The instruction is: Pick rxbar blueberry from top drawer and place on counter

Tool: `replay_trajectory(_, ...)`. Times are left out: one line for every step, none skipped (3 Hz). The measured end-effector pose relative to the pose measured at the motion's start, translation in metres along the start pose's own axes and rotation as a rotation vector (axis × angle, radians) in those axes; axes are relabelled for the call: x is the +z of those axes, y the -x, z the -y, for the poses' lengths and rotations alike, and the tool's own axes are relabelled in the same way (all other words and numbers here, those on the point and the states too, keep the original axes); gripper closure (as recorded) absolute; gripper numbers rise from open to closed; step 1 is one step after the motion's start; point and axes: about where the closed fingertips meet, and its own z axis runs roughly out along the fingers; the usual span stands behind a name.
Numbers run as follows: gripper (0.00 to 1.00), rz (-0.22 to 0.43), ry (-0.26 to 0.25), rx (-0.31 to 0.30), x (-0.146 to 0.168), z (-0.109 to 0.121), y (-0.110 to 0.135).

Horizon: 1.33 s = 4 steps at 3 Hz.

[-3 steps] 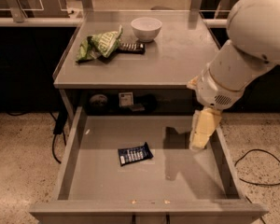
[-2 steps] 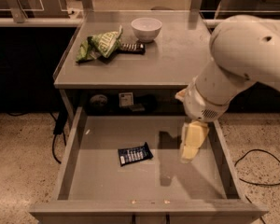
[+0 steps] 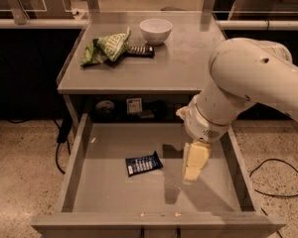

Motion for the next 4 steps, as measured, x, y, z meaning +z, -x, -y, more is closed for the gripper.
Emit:
replay_trajectory(0.00,0.010,0.017,-0.078,0.037,0.023,0.015)
replay_trajectory(0.00,0.015,0.030,-0.115,0.059,0.037,0.024)
replay_trajectory(0.00,0.022,0.047,-0.139,0.077,0.034,0.035)
replay_trajectory(0.00,0.070,0.045,-0.152,0.126,0.008,0.076)
